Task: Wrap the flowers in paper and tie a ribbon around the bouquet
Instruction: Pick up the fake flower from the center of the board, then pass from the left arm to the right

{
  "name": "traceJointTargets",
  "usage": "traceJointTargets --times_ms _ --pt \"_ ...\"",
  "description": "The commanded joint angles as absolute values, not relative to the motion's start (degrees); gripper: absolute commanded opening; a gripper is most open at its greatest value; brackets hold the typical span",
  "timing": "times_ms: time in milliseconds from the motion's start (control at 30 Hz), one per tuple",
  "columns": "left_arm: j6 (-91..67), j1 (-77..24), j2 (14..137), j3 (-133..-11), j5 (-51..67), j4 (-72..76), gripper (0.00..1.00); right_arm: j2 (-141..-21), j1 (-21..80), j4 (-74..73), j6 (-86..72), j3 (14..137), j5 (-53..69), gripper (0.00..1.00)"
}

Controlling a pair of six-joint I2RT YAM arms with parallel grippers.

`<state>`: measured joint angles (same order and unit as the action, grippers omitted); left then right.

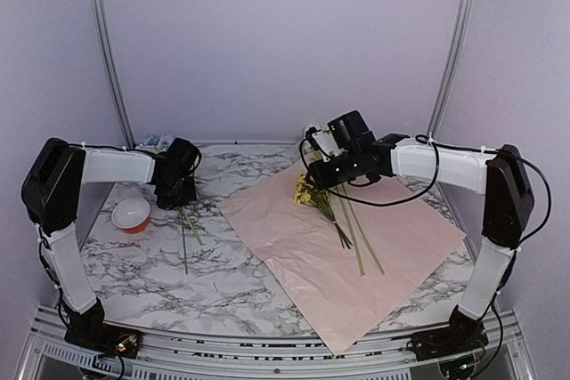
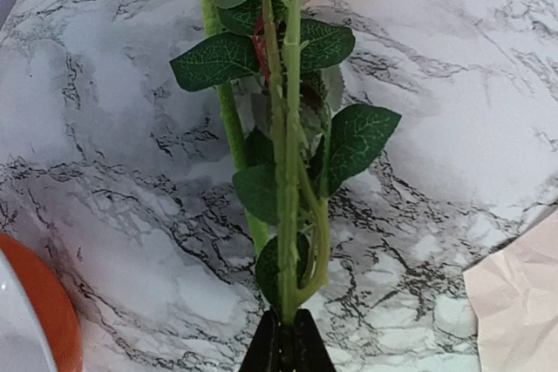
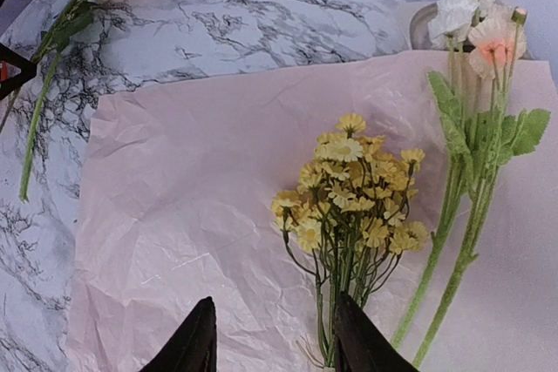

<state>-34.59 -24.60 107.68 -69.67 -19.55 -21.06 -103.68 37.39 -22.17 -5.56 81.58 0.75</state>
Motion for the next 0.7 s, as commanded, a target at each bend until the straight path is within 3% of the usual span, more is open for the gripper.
traceJointTargets --times_ms 0,267,433,667 --pt "-33.9 -25.3 99.3 -65.9 -18.6 -14.7 0.0 -101.5 38.1 -20.9 -5.8 81.5 1.3 0.44" --pt "-30.6 -28.7 82.2 -51.7 -18.1 8.4 0.0 -99.0 39.9 -18.6 -3.9 80.3 5.5 0.45" --pt "-23.8 -34.0 74.1 -52.6 -20.7 12.6 0.0 -97.1 44.1 -13.0 0.6 80.6 7.7 0.44" --pt "-20.9 -40.0 64.3 -49.6 -17.1 22.1 0.0 -94.9 46.0 3.8 -4.2 80.3 24.7 0.46"
